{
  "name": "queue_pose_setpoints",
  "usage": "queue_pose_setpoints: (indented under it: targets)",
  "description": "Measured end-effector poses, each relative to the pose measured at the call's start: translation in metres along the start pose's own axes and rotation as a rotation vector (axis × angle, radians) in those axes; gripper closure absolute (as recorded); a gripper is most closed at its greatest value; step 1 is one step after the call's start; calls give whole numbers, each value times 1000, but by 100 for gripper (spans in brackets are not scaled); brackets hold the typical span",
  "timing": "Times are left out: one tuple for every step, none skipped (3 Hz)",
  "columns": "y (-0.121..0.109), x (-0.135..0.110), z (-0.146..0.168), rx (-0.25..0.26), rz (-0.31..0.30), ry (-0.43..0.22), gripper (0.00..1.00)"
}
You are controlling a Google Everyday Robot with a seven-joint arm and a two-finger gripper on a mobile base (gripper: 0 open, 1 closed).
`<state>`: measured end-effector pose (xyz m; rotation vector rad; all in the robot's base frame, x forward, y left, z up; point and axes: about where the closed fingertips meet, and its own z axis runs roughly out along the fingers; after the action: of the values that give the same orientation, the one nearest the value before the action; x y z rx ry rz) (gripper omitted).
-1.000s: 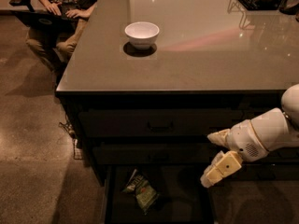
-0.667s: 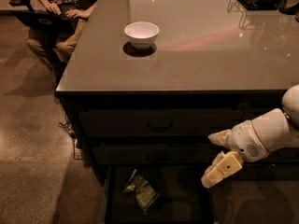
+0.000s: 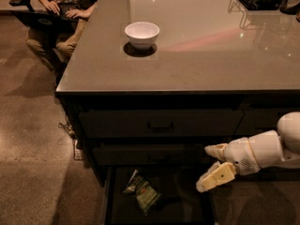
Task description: Pick green jalapeno chip bag from bottom drawer and place on counter
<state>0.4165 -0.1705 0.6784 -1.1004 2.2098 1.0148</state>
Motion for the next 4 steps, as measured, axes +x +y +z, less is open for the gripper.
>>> queue_pose_setpoints:
  targets:
    - [-20,19,23,-19,50,-94,0]
    - [-37,35,48,-37,97,-157,0]
    - [-51,47,81,-42,139,-146,0]
    - [-51,47,81,-42,139,-146,0]
